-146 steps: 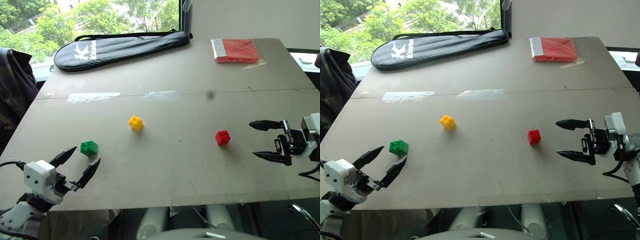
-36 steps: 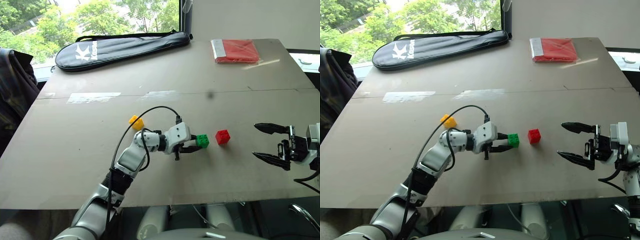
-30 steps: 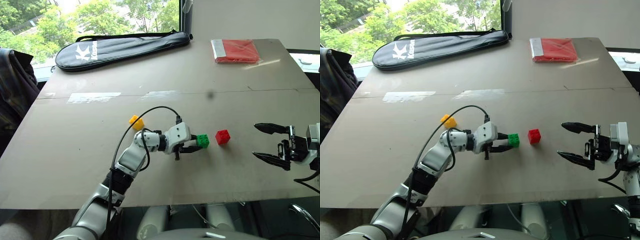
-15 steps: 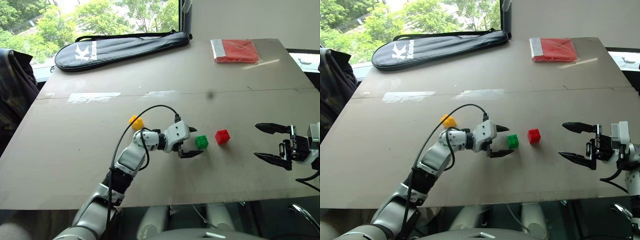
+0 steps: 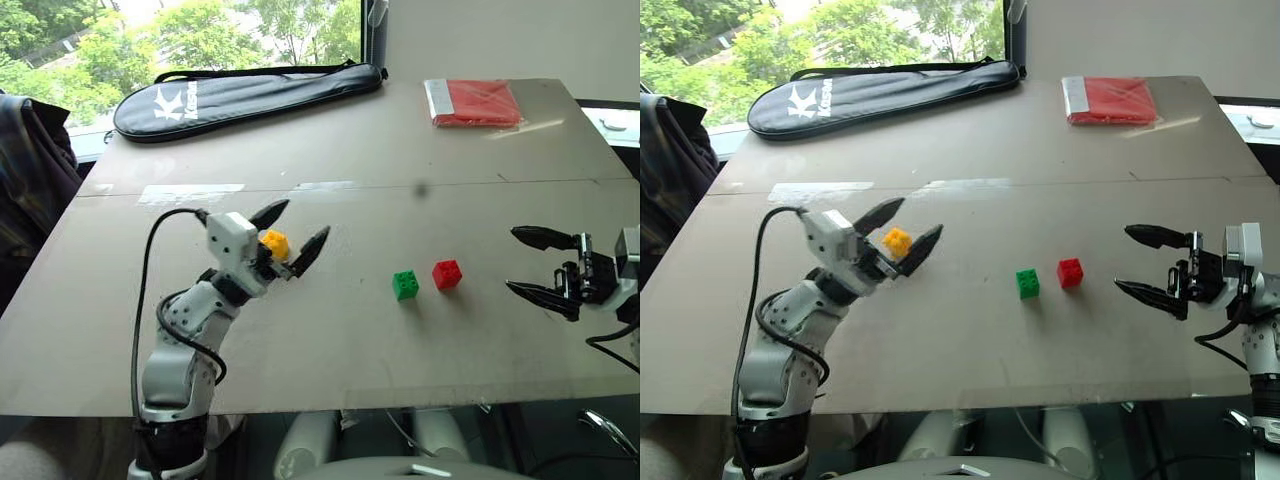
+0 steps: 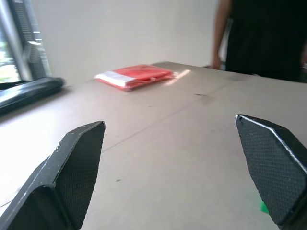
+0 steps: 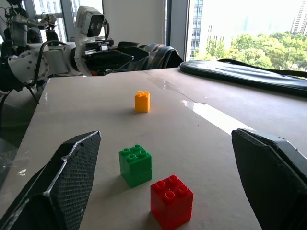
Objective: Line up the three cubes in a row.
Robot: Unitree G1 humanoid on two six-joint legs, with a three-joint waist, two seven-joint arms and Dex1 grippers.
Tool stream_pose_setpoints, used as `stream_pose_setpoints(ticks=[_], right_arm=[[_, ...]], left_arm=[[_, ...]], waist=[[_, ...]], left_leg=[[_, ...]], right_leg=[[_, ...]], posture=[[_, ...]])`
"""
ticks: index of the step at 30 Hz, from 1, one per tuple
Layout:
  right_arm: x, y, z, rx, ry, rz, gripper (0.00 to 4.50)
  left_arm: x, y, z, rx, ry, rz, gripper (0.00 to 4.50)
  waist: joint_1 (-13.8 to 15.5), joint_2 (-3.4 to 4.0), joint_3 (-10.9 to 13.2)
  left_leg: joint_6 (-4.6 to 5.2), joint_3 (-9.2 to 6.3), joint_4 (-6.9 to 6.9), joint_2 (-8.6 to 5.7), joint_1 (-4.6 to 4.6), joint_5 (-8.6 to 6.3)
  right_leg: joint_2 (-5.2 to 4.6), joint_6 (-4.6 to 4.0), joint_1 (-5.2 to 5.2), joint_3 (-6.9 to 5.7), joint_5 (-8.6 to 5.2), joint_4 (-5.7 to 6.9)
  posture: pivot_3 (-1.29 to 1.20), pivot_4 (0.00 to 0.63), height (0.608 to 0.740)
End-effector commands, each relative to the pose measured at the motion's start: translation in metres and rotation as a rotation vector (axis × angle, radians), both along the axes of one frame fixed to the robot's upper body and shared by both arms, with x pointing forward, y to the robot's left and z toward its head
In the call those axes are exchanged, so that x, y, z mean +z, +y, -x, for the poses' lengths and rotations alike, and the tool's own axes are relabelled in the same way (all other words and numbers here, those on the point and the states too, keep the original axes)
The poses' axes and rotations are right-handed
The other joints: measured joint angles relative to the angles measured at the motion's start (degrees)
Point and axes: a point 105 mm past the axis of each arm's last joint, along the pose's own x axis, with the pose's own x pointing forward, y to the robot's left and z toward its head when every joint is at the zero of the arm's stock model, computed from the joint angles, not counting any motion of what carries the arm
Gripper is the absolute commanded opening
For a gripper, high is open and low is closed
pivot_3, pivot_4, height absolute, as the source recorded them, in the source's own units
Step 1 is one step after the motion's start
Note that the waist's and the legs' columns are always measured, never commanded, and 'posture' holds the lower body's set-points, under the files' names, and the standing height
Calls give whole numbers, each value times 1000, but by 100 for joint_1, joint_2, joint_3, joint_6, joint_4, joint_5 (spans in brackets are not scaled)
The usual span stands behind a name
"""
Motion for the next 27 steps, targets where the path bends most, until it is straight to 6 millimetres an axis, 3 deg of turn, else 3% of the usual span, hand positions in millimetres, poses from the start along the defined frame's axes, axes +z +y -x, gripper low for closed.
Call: stream_pose_setpoints(ticks=[1,5,14,19,27], right_arm=[[5,-3,0,-7,-30,-22,4500],[6,0,-2,4,-29,-26,4500],[10,0,5,-2,-44,-15,4500],[7,1,8,-2,-40,-8,4500],[5,2,8,-15,-45,-16,4500]], left_arm=[[-19,41,8,226,43,-71,4453],[-39,68,5,271,78,-157,4453],[-89,58,-20,11,234,-314,4453],[-97,57,-33,-13,256,-325,4453],[-95,30,-46,-82,241,-294,4453]], waist=[[0,0,0],[41,1,0],[100,4,-2],[101,15,-9],[123,53,-32]], left_leg=[[2,0,0,0,0,-1],[14,-2,-1,2,2,-8],[-3,-3,-3,1,-1,1],[10,-6,-6,2,2,-6],[10,-10,-3,-1,8,-5]], right_leg=[[1,0,-1,0,0,0],[5,-6,0,-7,3,2],[4,-10,-2,-11,6,-2],[3,-11,-3,-10,7,2],[3,-10,6,-14,7,4]], posture=[[0,150,732],[0,150,732],[0,150,732],[0,150,732],[0,150,732]])
